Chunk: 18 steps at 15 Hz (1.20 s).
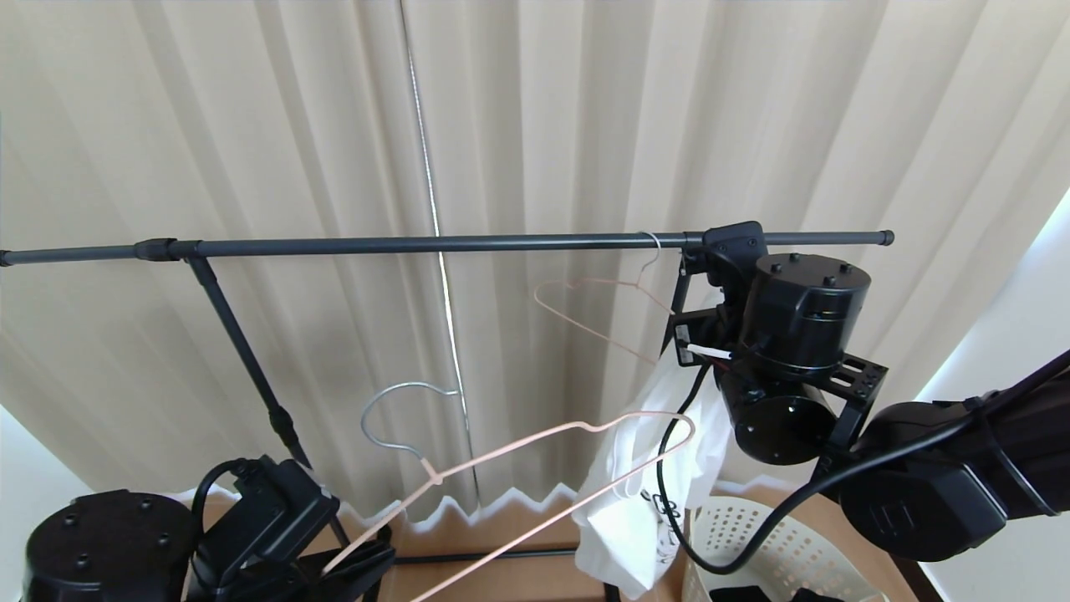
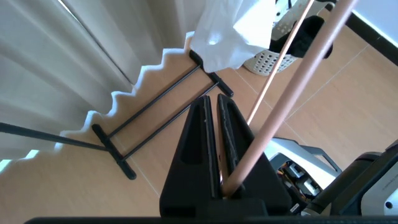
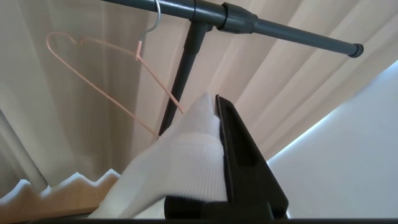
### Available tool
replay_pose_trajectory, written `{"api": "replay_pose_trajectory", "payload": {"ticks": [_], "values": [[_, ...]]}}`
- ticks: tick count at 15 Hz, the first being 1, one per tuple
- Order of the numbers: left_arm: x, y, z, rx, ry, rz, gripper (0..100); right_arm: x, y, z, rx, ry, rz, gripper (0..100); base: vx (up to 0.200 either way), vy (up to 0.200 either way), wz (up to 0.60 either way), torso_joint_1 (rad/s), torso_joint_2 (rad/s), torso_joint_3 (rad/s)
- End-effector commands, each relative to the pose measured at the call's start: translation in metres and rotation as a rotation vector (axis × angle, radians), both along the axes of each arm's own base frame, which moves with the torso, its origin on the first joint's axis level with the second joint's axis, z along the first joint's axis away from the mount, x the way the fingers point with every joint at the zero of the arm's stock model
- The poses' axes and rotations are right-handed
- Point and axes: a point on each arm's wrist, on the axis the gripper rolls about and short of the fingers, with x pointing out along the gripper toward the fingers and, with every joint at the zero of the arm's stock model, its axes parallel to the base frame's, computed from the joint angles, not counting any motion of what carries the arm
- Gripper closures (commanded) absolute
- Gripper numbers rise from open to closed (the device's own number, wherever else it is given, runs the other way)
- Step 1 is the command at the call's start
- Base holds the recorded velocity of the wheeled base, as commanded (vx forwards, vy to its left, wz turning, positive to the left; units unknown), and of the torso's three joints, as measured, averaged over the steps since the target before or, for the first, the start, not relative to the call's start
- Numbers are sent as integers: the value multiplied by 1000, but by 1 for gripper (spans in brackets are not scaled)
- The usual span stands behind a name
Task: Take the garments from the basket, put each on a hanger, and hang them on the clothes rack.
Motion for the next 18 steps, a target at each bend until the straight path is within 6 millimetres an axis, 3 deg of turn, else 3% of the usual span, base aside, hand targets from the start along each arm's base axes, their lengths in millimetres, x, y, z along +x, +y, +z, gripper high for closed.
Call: {"api": "replay_pose_trajectory", "payload": {"ticks": [1,4,10,18], "values": [[-5,8,5,-25,-31,19,100,0,-2,0,0,0,-5,100,0,0,0,0,0,0],[-8,12,5,-41,-25,1,100,0,-2,0,0,0,-5,100,0,0,0,0,0,0],[5,5,6,-35,-14,17,100,-1,-5,1,8,-1,-9,100,0,0,0,0,0,0],[34,-17,-5,-30,53,42,100,-8,-4,-3,13,-2,5,100,0,0,0,0,0,0]]}}
